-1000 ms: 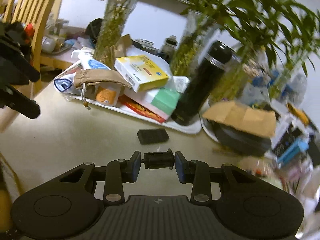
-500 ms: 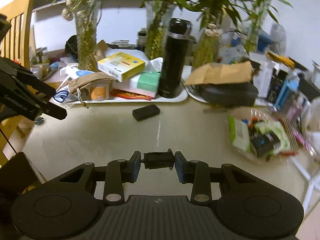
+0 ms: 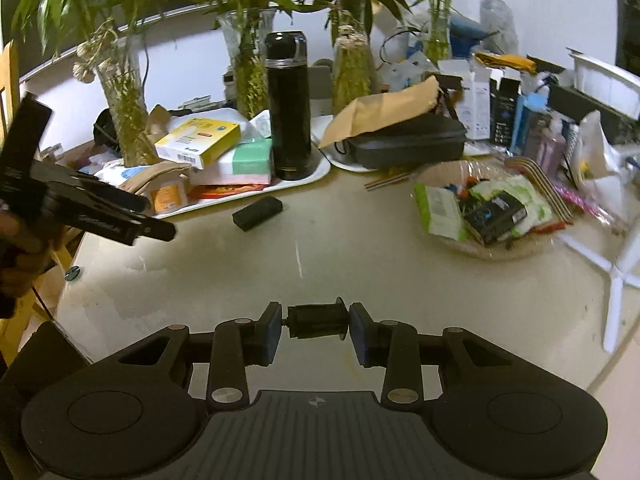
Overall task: Organize rigid objects
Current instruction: 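Move the left tool to the small black block while the right tool holds the plug, then close the left tool on the small black rectangular block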
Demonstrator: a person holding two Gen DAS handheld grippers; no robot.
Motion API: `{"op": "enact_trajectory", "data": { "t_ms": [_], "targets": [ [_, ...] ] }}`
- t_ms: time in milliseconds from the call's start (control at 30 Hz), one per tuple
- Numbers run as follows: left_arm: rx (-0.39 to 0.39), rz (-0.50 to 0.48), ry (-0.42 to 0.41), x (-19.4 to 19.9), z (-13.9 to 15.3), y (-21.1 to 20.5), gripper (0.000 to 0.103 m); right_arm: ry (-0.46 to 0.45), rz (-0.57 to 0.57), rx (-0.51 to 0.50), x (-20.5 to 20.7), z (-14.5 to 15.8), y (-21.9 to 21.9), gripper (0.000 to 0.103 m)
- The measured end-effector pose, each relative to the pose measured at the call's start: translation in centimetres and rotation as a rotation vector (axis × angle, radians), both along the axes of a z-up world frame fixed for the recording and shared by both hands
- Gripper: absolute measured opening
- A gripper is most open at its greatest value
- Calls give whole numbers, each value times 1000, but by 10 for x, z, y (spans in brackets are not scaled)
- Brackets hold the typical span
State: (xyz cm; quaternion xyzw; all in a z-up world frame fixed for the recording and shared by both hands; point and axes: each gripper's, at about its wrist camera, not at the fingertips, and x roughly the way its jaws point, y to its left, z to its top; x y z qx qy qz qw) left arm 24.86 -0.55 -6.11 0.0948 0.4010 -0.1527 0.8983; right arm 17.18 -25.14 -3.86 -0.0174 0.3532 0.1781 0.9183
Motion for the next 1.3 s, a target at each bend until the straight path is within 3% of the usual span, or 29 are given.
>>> {"op": "enact_trajectory", "data": {
  "t_ms": [200,600,667,800,833,867,1300],
  "targets": [
    [-14,-33,-9,28,-21,-8,69,4,3,21,-2,-4,-2,39],
    [36,-19,23,78,-53,-22,59,6,-14,79,-1,-2,-12,39],
    [31,-17,41,85,-58,-23,51,8,-16,85,-1,-2,-13,39],
    [24,-5,48,95,-63,-24,48,5,-22,95,-1,-1,-16,39],
    [14,-2,53,97,-64,-23,43,3,-25,97,-1,-1,-17,39],
    [-2,0,61,98,-63,-22,31,1,-26,97,-1,-1,-18,39],
    [42,-3,64,85,-46,-26,31,3,-28,84,-4,1,-19,39]
  ]
}}
